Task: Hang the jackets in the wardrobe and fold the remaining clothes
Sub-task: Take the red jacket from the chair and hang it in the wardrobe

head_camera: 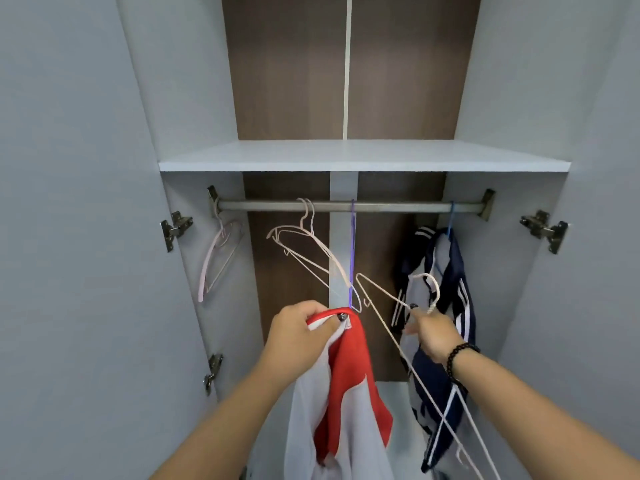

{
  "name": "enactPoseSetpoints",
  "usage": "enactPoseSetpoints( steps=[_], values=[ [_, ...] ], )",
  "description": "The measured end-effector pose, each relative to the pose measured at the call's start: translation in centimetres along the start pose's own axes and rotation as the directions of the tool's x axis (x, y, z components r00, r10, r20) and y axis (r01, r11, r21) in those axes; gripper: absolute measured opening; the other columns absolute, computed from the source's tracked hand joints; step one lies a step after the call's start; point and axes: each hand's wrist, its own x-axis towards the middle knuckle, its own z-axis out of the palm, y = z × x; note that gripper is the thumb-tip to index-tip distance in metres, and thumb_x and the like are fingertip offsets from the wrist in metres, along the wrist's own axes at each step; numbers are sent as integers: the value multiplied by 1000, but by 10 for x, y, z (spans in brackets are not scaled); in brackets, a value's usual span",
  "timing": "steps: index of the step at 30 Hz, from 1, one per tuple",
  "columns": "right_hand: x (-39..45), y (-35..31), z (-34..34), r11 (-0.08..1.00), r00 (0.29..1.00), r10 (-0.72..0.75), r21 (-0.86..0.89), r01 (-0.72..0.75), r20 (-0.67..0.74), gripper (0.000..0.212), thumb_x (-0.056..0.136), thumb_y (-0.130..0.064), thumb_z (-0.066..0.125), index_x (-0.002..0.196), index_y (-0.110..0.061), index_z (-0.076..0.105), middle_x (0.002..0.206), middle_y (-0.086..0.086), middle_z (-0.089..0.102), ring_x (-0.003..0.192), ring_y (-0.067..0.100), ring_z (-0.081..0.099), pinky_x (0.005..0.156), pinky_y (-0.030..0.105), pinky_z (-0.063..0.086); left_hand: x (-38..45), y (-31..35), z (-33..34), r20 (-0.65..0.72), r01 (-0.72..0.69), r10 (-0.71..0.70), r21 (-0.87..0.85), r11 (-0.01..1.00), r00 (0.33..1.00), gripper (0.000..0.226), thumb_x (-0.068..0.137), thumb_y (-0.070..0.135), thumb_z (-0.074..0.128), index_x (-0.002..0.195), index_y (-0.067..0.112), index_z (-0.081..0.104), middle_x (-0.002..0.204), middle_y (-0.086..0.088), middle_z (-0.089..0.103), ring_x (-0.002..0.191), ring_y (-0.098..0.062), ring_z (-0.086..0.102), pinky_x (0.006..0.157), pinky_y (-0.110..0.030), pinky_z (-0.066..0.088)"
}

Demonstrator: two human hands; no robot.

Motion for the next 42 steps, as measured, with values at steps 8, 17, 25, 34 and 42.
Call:
enactPoseSetpoints(
  steps=[8, 17, 25, 34, 42],
  values=[
    [-115, 27, -30, 998, 997, -55, -34, 54, -49, 20, 97, -14, 47, 81, -8, 56, 49, 3, 38, 41, 17, 35, 41, 24, 28, -61, 12, -18, -86, 32, -41, -107, 994, 995, 11, 74, 31, 81, 71, 29, 71, 69, 16, 69, 70, -4, 65, 55, -6, 42],
    [-176, 43, -64, 989, 984, -129, -57, 136, 122, 8, 90, -4, 60, 88, -5, 67, 65, 6, 57, 56, 14, 52, 52, 23, 43, -115, 18, -34, 43, 63, -66, 56, 996, 997, 25, 81, 20, 76, 66, 36, 65, 72, 16, 66, 73, -4, 61, 62, -13, 42],
    [-221, 52, -112, 966, 951, -253, 103, 238, 178, 13, 92, -8, 58, 83, -3, 66, 55, 1, 46, 43, 9, 35, 42, 20, 29, -163, 27, -31, -102, 130, -109, 225, 966, 989, 21, 88, 26, 68, 68, 30, 60, 70, 12, 62, 70, -12, 58, 58, -17, 38],
    [-269, 110, -165, 961, 907, -276, 79, 265, 318, 28, 100, -17, 47, 104, -29, 72, 60, 1, 42, 43, 8, 28, 40, 18, 23, -201, 71, -8, -119, 128, -85, 425, 896, 989, 22, 78, 32, 75, 62, 30, 59, 59, 14, 56, 59, -6, 54, 51, -18, 35],
    [-296, 114, -204, 961, 858, -274, 145, 234, 434, 28, 99, -18, 49, 101, -22, 76, 56, -3, 44, 46, 9, 28, 45, 23, 19, -186, 98, 1, -57, 76, -55, 509, 858, 997, 29, 82, 25, 73, 58, 26, 57, 56, 13, 52, 56, -5, 48, 51, -19, 33]
  ],
)
